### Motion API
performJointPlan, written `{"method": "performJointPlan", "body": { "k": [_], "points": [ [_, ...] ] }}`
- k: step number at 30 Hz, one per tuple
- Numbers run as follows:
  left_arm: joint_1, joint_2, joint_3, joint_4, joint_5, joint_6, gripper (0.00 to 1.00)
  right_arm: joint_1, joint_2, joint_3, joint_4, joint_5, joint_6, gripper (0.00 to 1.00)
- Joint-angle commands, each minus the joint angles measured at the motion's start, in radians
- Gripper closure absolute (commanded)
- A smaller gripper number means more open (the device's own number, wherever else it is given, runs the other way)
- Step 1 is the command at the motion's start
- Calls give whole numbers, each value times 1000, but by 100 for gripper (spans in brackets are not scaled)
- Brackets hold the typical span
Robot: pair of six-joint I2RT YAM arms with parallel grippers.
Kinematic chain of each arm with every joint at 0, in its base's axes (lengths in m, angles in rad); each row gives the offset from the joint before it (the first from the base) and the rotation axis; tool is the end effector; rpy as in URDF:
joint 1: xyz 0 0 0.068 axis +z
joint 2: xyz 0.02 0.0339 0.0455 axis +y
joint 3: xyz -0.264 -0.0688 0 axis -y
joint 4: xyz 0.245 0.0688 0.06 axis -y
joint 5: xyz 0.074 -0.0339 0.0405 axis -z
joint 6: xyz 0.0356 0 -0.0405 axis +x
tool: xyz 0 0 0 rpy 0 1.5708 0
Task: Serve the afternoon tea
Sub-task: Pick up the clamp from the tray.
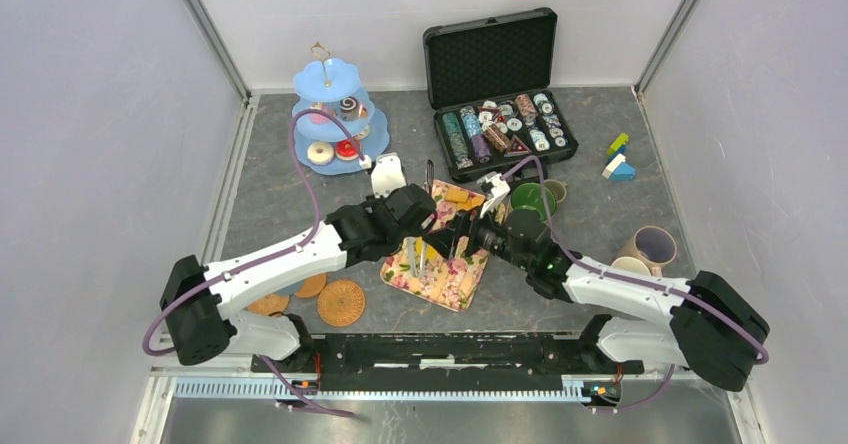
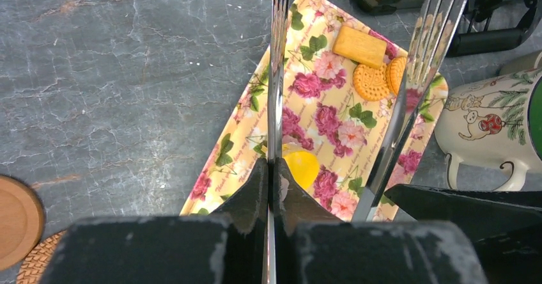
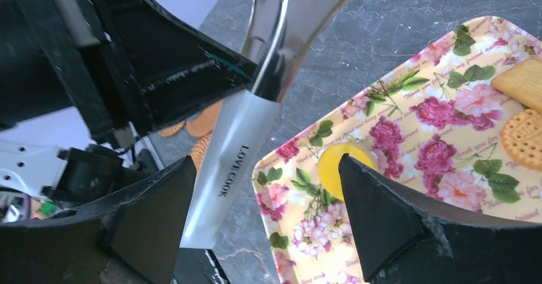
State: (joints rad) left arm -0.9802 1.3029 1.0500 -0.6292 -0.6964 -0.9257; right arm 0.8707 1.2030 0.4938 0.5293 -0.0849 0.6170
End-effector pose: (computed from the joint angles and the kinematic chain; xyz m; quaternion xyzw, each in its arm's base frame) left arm 0.1675 -0.2088 0.2867 -0.0910 0.8876 -0.0726 0.4456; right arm 0.1638 0.1991 0.2262 -0.1240 0.7575 0.4574 0.4490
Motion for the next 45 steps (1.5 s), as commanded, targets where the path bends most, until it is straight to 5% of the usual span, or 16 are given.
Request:
{"method": "performJointPlan", "body": {
  "k": [1, 15, 22, 29, 35, 42, 45],
  "points": [
    [-39, 26, 65, 18, -89, 34, 98, 5, -61, -35, 95, 58, 99, 11],
    [-124, 74, 130, 19, -193, 67, 98, 4, -2, -35, 111, 146, 209, 42],
    [-124, 5, 83, -56, -325, -94, 98, -1, -129, -210, 174, 306, 325, 99],
    [-123, -152, -81, 86, -349, -133, 98, -2, -225, -344, 255, 397, 464, 100],
    [-123, -156, -82, 1, -384, -215, 98, -3, -231, -429, 328, 431, 611, 100],
    [-124, -174, -106, -4, -395, -262, 98, -3, -257, -421, 291, 465, 564, 100],
    [-124, -169, -110, 93, -344, -135, 98, -5, -227, -374, 293, 435, 491, 100]
  ]
}}
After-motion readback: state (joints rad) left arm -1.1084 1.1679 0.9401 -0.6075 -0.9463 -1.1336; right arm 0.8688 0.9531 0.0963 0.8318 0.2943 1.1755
